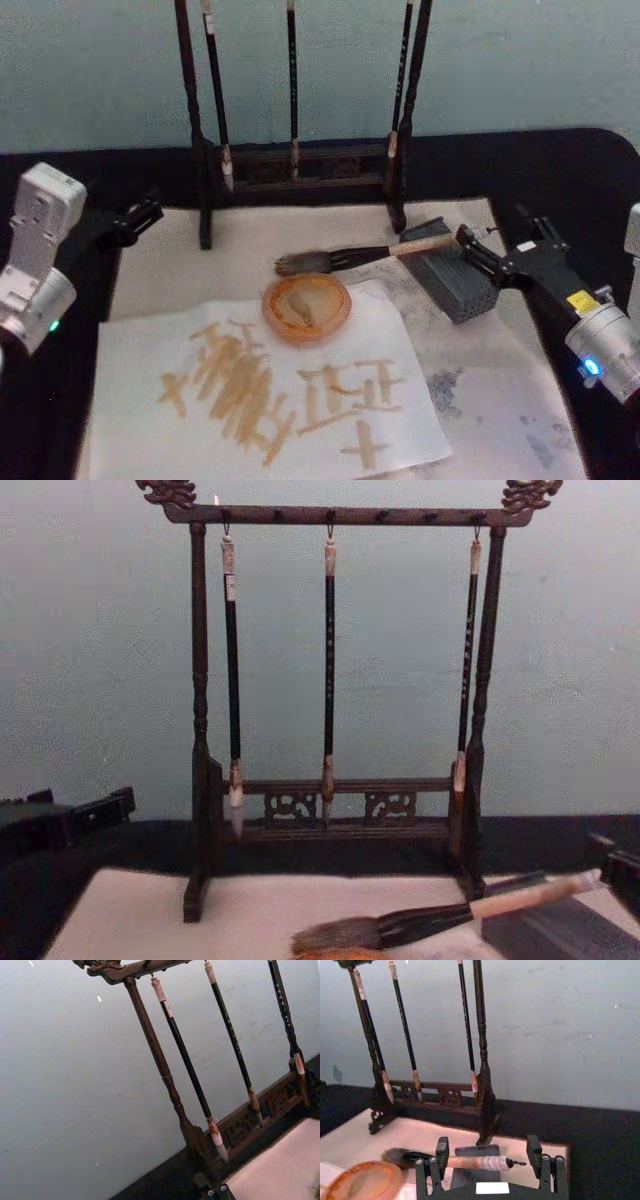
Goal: Pick up the brush from the inkstone, write on the paper, then place the brush back to its original position.
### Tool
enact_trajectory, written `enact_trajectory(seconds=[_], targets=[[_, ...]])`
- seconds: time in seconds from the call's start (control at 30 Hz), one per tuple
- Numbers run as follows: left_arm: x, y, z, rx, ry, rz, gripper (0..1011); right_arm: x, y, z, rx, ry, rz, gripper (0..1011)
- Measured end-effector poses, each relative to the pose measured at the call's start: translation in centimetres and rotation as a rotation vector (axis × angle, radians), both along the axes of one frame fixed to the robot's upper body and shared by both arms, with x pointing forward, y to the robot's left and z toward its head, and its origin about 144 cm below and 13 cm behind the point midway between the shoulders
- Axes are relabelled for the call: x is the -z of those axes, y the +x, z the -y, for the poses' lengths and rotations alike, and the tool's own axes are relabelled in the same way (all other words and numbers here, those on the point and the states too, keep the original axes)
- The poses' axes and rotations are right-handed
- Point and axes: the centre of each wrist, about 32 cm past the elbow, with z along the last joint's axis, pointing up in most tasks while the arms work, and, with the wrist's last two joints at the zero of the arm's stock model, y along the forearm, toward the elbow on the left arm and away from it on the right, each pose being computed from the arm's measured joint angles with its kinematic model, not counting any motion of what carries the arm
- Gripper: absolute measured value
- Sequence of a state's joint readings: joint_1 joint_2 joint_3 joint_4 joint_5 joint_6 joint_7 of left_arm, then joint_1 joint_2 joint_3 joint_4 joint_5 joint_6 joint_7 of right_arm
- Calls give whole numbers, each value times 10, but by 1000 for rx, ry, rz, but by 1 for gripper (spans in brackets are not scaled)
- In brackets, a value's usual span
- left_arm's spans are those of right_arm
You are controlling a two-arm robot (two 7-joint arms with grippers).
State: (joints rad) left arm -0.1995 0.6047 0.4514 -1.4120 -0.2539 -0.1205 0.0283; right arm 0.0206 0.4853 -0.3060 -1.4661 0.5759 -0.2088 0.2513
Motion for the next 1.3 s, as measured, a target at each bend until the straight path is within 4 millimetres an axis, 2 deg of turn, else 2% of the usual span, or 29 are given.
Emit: enact_trajectory(seconds=[0.73,1.3], targets=[[0,0,0,0,0,0,1002,21,3,0,4,337,-209,1001],[0,0,0,0,0,0,1002,27,15,-3,4,448,-278,1001]])
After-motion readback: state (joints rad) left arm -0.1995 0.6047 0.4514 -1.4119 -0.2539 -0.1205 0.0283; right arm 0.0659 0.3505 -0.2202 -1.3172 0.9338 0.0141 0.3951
